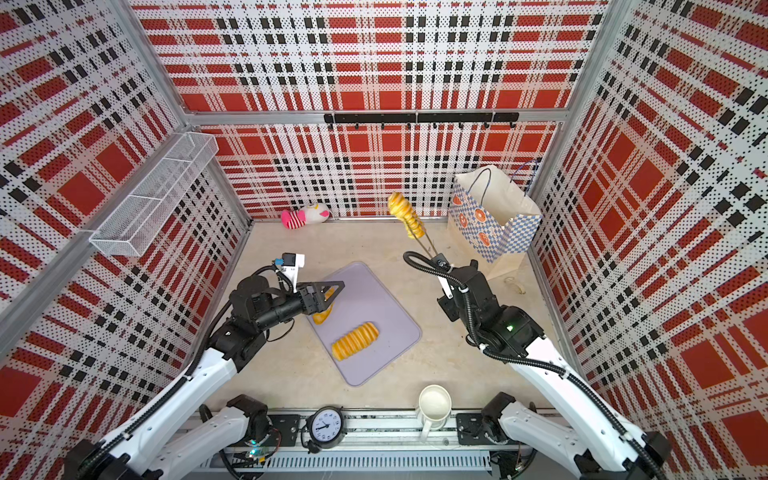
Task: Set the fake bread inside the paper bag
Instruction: 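Carry the spiral bun in the tongs over the paper bag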
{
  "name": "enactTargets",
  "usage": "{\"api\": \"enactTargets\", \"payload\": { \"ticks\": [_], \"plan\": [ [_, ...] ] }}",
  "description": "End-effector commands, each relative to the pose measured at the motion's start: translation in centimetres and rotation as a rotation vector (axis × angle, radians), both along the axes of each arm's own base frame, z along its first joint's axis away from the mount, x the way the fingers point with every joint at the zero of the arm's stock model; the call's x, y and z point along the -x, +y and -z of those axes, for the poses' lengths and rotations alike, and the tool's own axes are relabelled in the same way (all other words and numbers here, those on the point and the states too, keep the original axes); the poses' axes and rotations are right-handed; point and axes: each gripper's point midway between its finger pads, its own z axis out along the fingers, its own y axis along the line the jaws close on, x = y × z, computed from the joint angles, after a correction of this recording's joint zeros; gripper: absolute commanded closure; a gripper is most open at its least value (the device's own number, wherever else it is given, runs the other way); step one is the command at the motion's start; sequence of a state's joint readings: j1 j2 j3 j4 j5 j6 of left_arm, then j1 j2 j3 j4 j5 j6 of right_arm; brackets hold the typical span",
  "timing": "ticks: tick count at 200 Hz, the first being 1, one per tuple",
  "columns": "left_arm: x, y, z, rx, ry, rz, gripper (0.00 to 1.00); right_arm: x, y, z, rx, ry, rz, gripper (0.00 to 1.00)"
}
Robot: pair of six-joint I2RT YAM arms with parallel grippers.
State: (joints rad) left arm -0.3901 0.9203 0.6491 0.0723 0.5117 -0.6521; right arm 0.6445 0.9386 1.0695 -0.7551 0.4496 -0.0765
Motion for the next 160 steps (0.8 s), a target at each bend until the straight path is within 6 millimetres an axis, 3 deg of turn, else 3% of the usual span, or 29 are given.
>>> {"api": "enactTargets", "payload": {
  "ticks": [1, 38, 63, 99, 132, 160],
  "plan": [
    [-0.5, -1.1, -2.3, 0.055, -0.091, -0.001, 0.02, -0.5, -1.2, -3.9, -0.212, -0.091, 0.157, 0.85],
    [-0.6, -2.8, -2.7, 0.062, -0.139, -0.005, 0.01, 0.1, -0.9, -6.2, -0.385, -0.035, 0.115, 0.84],
    [-0.7, -4.0, -2.3, 0.050, -0.142, 0.021, 0.01, 0.2, -2.2, -7.9, -0.395, -0.042, 0.145, 0.85],
    [-0.9, -5.6, -3.5, 0.074, -0.189, 0.035, 0.02, -0.3, -3.8, -9.6, -0.437, -0.101, 0.200, 0.85],
    [-0.8, -6.7, -4.8, 0.095, -0.228, 0.062, 0.02, -1.2, -6.4, -10.3, -0.433, -0.165, 0.318, 0.86],
    [-0.9, -7.1, -4.4, 0.093, -0.229, 0.071, 0.02, -1.9, -9.2, -10.6, -0.478, -0.210, 0.392, 0.87]
  ]
}}
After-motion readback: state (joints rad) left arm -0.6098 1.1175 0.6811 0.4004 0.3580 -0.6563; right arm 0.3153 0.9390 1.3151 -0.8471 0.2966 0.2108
